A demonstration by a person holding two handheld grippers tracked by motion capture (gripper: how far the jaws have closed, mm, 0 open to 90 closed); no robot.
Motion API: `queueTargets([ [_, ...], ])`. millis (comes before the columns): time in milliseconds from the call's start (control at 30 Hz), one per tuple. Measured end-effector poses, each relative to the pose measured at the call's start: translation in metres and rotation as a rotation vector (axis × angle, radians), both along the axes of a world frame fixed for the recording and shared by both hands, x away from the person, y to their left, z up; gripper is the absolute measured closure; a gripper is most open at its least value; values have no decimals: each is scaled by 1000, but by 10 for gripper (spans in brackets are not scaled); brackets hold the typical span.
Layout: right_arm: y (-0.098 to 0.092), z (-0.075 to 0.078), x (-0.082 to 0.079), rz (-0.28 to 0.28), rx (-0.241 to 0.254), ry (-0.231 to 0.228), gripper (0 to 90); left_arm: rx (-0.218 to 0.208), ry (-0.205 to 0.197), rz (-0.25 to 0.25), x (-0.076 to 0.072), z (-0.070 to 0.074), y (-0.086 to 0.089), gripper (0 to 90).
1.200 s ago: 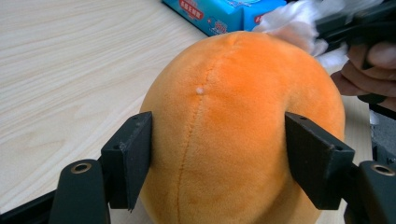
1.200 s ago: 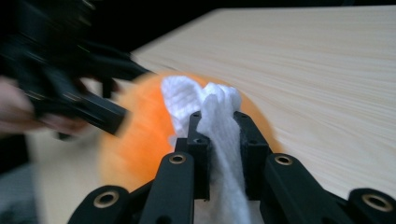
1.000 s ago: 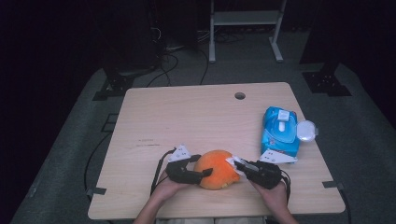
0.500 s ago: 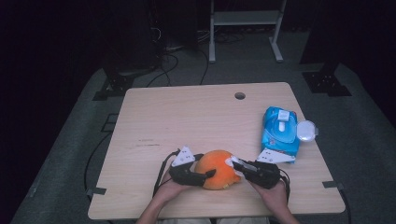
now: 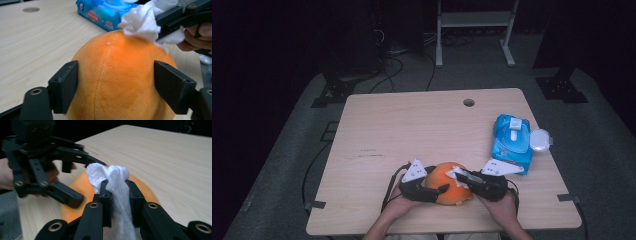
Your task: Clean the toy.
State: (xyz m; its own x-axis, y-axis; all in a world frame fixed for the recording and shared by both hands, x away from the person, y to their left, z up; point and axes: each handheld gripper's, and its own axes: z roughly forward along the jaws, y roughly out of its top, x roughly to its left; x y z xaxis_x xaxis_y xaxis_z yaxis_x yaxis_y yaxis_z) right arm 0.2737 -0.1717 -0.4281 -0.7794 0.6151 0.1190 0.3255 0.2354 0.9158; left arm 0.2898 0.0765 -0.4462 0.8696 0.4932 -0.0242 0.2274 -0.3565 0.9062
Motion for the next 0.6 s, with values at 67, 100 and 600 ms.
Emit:
queueTargets([
  [67, 4, -1, 0, 3, -27, -8, 770, 7, -2, -10, -2, 2, 1, 225],
  [100, 2, -4, 2, 6, -18, 7, 772, -6, 11, -15, -1, 1, 4, 212],
  [600, 3, -1, 2, 16, -33, -23, 773, 8, 51, 8, -5, 4, 5, 238],
])
